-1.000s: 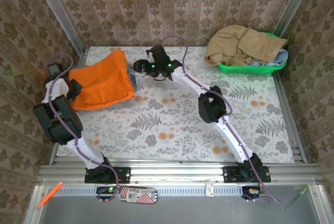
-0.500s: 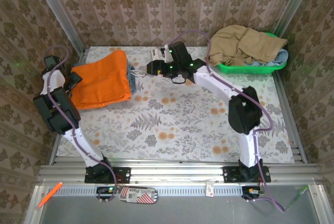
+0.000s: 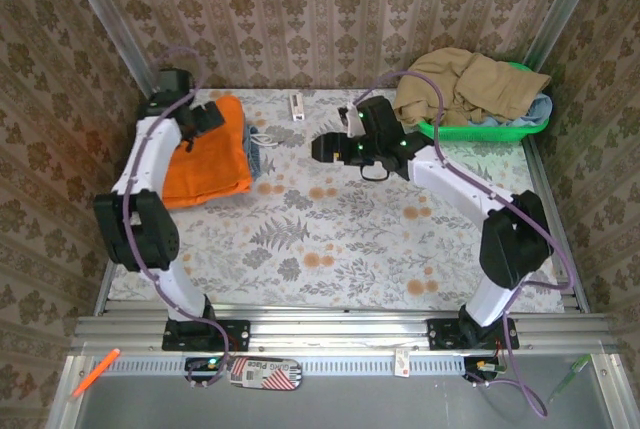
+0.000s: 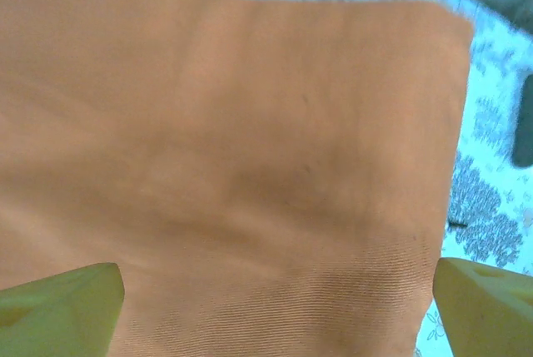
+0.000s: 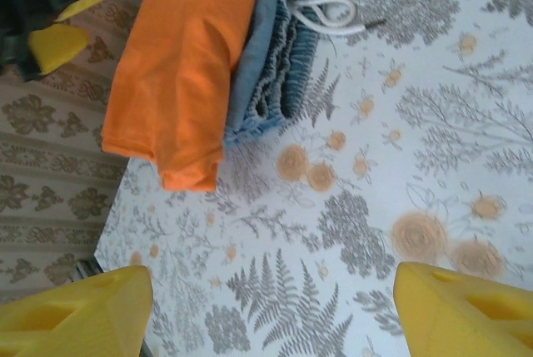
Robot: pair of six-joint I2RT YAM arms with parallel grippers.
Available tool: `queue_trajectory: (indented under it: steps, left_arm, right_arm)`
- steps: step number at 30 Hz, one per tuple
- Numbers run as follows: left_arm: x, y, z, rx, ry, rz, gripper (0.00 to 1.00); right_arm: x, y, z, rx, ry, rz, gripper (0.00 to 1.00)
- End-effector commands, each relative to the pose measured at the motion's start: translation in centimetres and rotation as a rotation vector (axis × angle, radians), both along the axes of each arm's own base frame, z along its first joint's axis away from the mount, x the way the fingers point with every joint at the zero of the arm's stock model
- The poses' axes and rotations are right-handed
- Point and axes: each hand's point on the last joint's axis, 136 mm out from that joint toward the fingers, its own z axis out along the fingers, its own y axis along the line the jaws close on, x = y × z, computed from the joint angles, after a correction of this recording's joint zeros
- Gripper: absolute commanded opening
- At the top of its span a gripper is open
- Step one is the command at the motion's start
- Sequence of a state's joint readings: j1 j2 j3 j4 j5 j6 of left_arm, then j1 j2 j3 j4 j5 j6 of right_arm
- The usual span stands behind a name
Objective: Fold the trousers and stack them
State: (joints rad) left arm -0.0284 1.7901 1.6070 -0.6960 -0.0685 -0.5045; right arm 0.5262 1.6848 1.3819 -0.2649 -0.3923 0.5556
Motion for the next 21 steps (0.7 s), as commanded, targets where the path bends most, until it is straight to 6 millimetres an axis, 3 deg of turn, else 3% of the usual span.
queue_trajectory:
  steps: [1, 5, 8, 12, 15, 18, 21]
  left_arm:
    - [0.2, -1.2, -8.5, -0.059, 0.153, 0.067, 0.95]
    - [1.5, -2.3, -14.5, -0.097, 0.269, 0.04, 0.95]
    - [2.2, -2.7, -15.1, -0.078, 0.302, -0.029, 0.96]
    - [2.2, -3.4, -12.2, -0.037, 0.298, -0.112, 0.98]
    - [1.2, -3.7, -8.1, -0.012, 0.239, -0.156, 0.99]
    - [-0.9, -3.9, -4.5, 0.023, 0.19, -0.187, 0.99]
    - [-3.6, -4.8, -3.5, 0.072, 0.19, -0.216, 0.98]
  right_arm:
    - [-0.9, -1.4, 0.3, -0.008, -0.034, -0.012, 0.78]
    - [-1.4, -3.7, -0.9, -0.01, -0.002, -0.044, 0.78]
    - [-2.0, -4.9, -0.9, -0.016, -0.002, -0.057, 0.77]
    - [-2.7, -5.2, 0.2, 0.0, -0.018, -0.055, 0.78]
    - [-3.0, -5.2, 1.4, 0.025, -0.033, -0.057, 0.78]
    - [-3.6, -5.3, 2.4, 0.036, -0.052, -0.054, 0.78]
    - [-4.0, -5.4, 2.6, 0.031, -0.056, -0.057, 0.78]
